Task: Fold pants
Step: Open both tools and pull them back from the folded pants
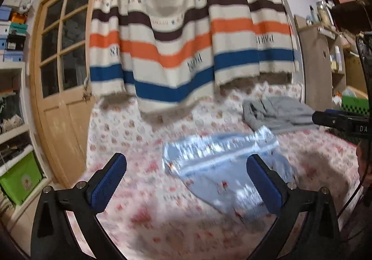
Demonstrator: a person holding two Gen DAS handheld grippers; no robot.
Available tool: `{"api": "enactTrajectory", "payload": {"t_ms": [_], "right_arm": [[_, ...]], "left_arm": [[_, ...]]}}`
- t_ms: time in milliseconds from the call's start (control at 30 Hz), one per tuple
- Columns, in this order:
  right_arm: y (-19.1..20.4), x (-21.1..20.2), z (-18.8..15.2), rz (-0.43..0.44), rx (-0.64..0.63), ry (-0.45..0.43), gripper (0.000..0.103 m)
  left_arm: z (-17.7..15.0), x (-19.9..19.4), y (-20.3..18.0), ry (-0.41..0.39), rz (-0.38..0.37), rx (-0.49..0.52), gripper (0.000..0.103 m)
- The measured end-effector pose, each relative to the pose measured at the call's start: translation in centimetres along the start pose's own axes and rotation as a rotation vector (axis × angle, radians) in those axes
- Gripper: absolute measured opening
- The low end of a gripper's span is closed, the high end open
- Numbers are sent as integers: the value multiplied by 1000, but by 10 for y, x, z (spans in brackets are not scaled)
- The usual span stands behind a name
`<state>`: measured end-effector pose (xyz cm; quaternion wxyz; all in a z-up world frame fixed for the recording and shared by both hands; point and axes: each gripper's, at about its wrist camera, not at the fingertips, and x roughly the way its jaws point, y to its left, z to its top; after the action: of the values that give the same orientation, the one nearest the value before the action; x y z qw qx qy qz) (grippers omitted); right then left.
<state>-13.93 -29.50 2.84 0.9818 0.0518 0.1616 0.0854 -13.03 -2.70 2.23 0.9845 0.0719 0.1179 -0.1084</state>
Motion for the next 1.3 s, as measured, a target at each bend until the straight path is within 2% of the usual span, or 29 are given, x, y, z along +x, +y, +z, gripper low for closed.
{"api": "enactTrajectory", "payload": {"t_ms": [167,267,433,467,500,633,733,900,1033,1300], "right_arm": [[-1,8,-26,3,-51,27,91],[0,10,-35,35,-73,33,91],[6,15,-40,162,-79,42,89],[8,16,-39,180,-77,45,85],[10,19,-39,208,-76,55,76],[21,40,-44,306,-88,142,51],[27,50,-52,329,-101,183,42],[29,60,-66,350,-120,245,40],[29,67,-80,385,-147,329,40],[40,66,-85,377,-313,379,43]], "left_arm": [[-28,10,-7,92,-39,-38,103],[-43,15,-12,149,-62,-54,102],[-59,23,-23,219,-112,-72,93],[-61,24,-26,230,-122,-72,88],[-62,25,-29,243,-134,-70,80],[-67,33,-36,294,-186,-70,56],[-70,41,-40,333,-241,-99,43],[-69,50,-43,354,-256,-116,18],[-61,49,-40,336,-267,-111,15],[-55,52,-32,339,-293,-121,13]]}}
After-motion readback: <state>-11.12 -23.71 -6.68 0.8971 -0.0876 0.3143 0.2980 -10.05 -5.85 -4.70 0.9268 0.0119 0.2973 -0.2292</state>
